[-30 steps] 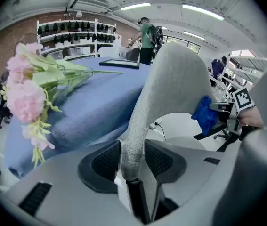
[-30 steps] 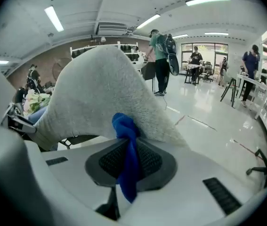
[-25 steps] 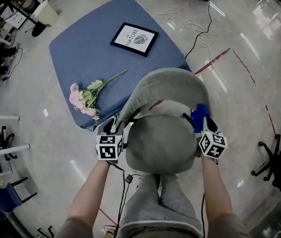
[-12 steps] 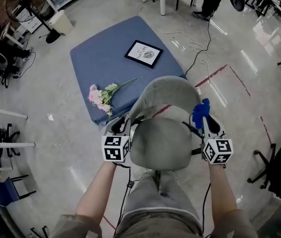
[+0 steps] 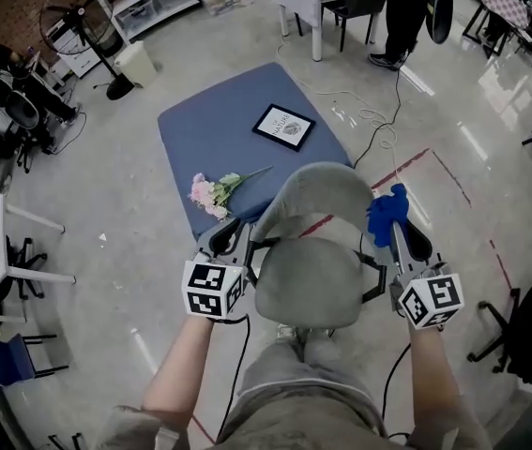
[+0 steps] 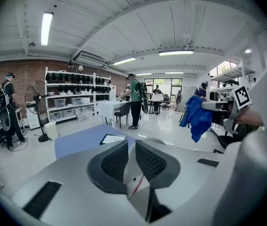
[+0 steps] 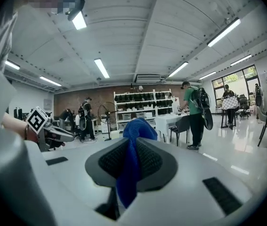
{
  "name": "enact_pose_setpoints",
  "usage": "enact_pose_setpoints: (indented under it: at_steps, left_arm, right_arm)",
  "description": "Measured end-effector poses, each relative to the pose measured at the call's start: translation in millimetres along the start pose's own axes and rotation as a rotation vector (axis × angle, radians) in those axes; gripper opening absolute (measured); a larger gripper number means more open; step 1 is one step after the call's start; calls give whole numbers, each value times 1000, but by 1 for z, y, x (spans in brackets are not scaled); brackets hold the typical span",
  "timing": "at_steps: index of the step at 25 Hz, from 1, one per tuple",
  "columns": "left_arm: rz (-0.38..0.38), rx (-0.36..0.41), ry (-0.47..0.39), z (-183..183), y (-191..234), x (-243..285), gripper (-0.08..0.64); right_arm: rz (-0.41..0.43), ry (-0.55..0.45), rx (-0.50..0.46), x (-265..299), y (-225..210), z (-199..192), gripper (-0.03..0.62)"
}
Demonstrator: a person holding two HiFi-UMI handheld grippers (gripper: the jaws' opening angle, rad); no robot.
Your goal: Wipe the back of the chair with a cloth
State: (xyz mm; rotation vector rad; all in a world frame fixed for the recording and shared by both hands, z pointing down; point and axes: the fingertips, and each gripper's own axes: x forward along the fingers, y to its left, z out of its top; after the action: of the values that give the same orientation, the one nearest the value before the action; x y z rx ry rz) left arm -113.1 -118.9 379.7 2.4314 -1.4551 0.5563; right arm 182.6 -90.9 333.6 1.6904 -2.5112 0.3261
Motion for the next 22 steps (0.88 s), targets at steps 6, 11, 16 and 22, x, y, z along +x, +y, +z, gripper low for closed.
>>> enact_pose_setpoints:
  at_steps: [6,11,16,22]
  left_arm:
    - [-62,70,-104,57,-28,-42,52]
    - [-47,86,-192,92,-33,-70,40]
    - [-34,114,-254,122,-36,-99,38]
    - [-11,139,-331,152,-39,-129,38]
  right_arm:
    - [91,-68,-62,-30,35,61,61]
    - [139,-112,-105,-49,60,104,61]
    - [171,-177,-105,-65,81,140,61]
    - [230,-229,-101,-86,106,164,61]
